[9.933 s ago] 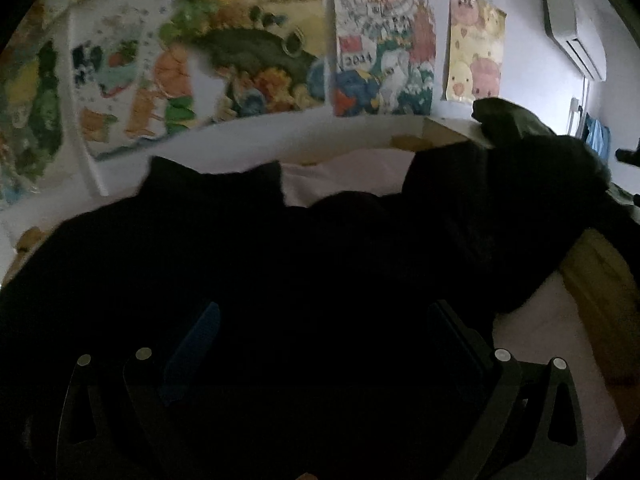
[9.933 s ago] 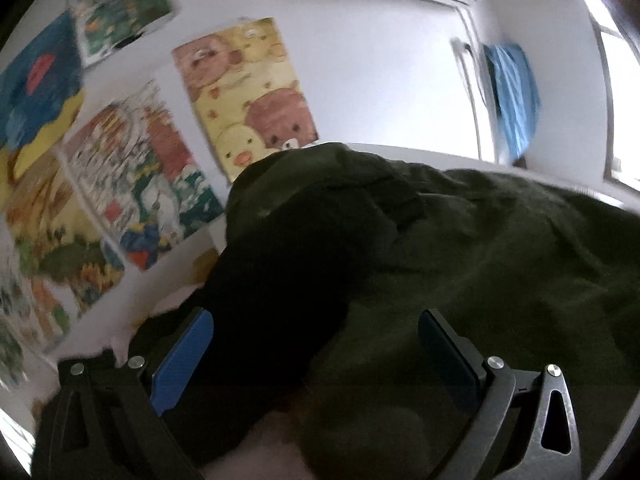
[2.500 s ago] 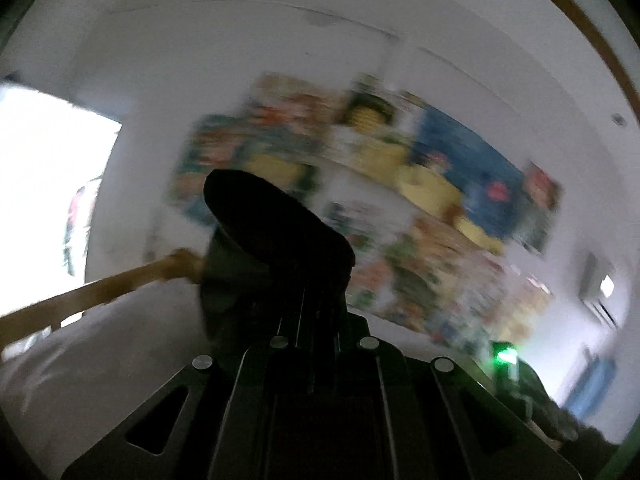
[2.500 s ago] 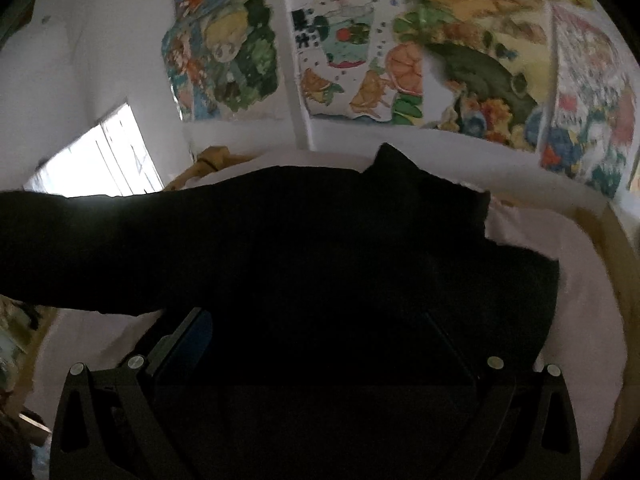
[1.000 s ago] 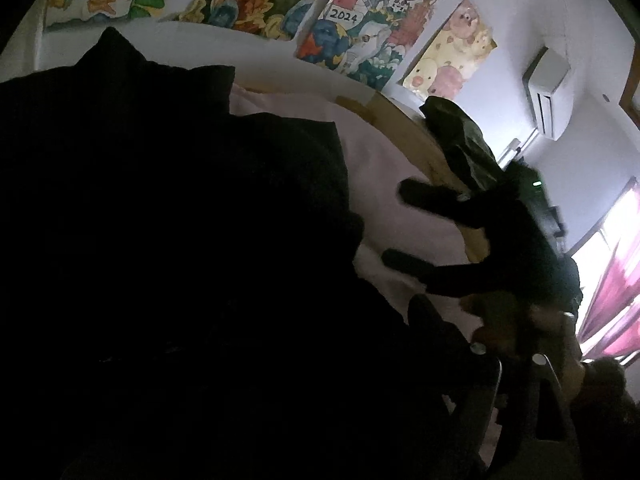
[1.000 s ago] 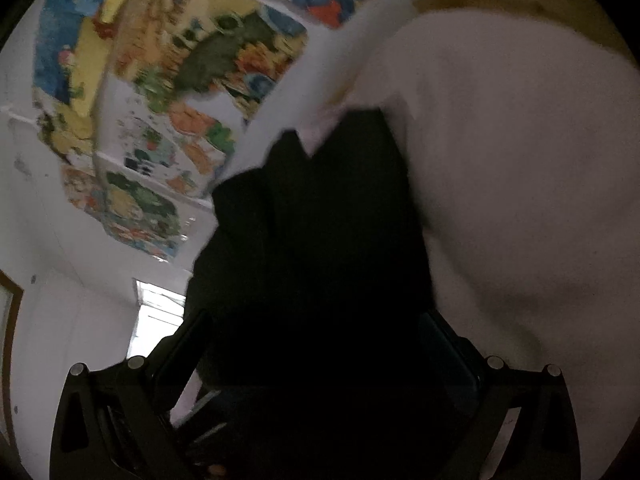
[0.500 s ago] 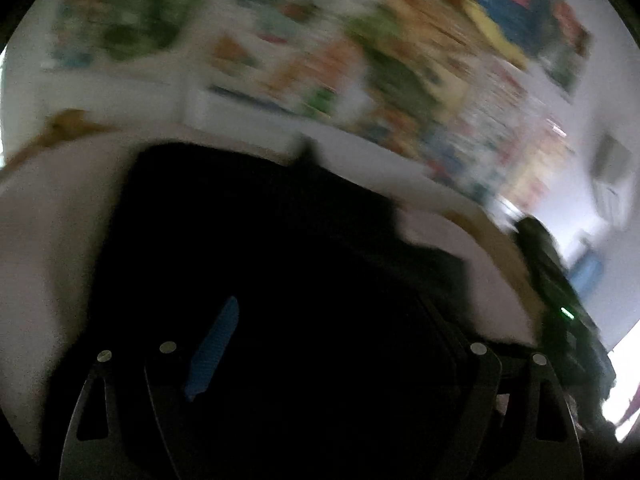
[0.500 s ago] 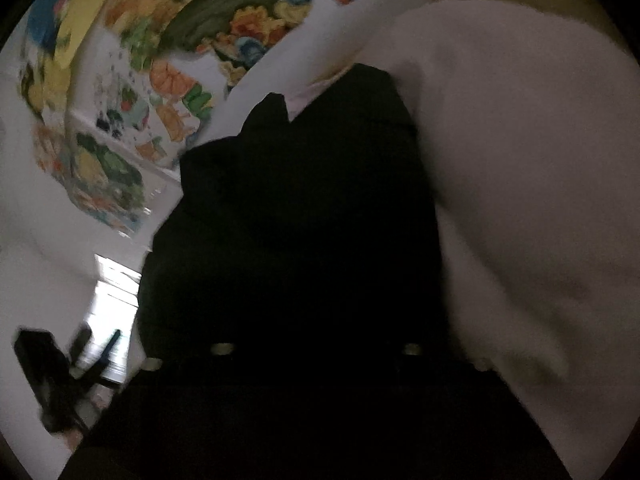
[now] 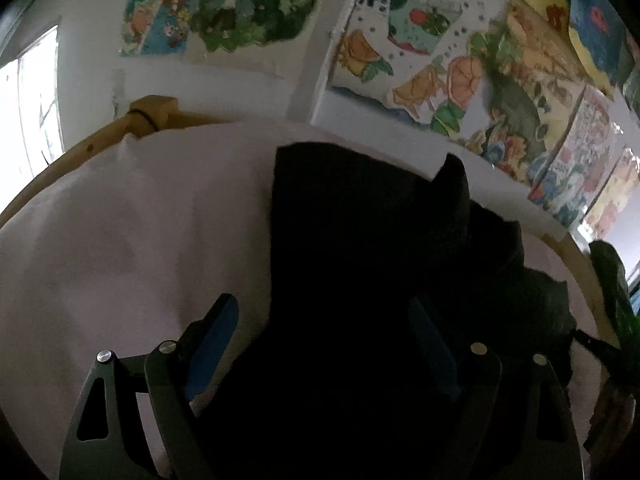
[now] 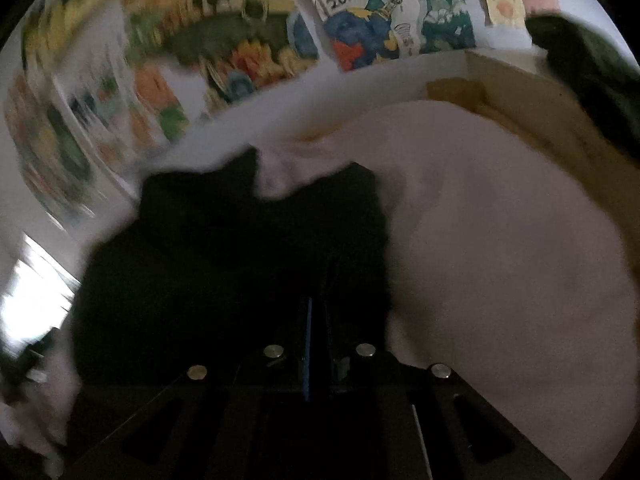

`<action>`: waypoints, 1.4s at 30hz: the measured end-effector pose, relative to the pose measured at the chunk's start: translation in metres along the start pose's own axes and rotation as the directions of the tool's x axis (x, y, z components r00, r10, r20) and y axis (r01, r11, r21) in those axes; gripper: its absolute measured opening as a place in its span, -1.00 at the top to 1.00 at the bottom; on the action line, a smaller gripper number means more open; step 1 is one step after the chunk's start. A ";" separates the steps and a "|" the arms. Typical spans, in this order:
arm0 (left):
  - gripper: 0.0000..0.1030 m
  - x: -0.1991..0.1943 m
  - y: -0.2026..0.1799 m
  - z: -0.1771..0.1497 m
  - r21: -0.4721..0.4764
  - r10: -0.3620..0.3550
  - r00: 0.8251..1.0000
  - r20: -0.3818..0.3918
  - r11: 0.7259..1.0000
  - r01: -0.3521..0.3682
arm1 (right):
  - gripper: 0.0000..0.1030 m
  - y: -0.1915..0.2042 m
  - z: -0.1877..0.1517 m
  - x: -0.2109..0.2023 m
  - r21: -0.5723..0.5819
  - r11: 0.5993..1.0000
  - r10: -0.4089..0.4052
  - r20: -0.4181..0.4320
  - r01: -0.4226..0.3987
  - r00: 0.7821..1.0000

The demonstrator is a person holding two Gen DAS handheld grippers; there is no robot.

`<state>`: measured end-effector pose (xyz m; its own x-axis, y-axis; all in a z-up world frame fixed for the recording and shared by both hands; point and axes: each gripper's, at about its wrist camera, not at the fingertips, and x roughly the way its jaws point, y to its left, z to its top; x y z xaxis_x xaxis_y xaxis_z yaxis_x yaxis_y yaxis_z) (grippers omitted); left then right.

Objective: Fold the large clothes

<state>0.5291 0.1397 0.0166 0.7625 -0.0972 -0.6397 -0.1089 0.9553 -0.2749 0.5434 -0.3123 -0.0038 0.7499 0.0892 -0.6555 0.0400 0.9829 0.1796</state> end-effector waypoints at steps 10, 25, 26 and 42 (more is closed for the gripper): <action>-0.61 0.014 -0.046 -0.013 0.227 -0.117 0.990 0.079 0.969 0.096 | 0.19 0.062 -0.002 -0.031 -0.324 0.935 0.194 0.120 -0.146 0.974; -0.68 0.090 -0.063 -0.042 0.397 -0.052 0.998 0.024 0.917 0.038 | 0.18 0.082 -0.041 0.080 -0.426 0.884 0.169 -0.101 -0.196 0.980; -0.68 0.092 -0.063 -0.042 0.398 -0.049 0.999 0.021 0.917 0.037 | 0.18 0.080 -0.043 0.082 -0.418 0.885 0.178 -0.104 -0.205 0.979; -0.74 0.102 -0.061 -0.046 0.407 -0.014 1.000 0.003 0.914 0.012 | 0.18 0.080 -0.046 0.084 -0.413 0.887 0.188 -0.085 -0.207 0.978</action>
<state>0.5839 0.0585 -0.0649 0.7659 -0.1101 -0.6335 0.1689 0.9851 0.0330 0.5790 -0.2192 -0.0785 0.6853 0.2861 -0.6697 -0.3921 0.9199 -0.0082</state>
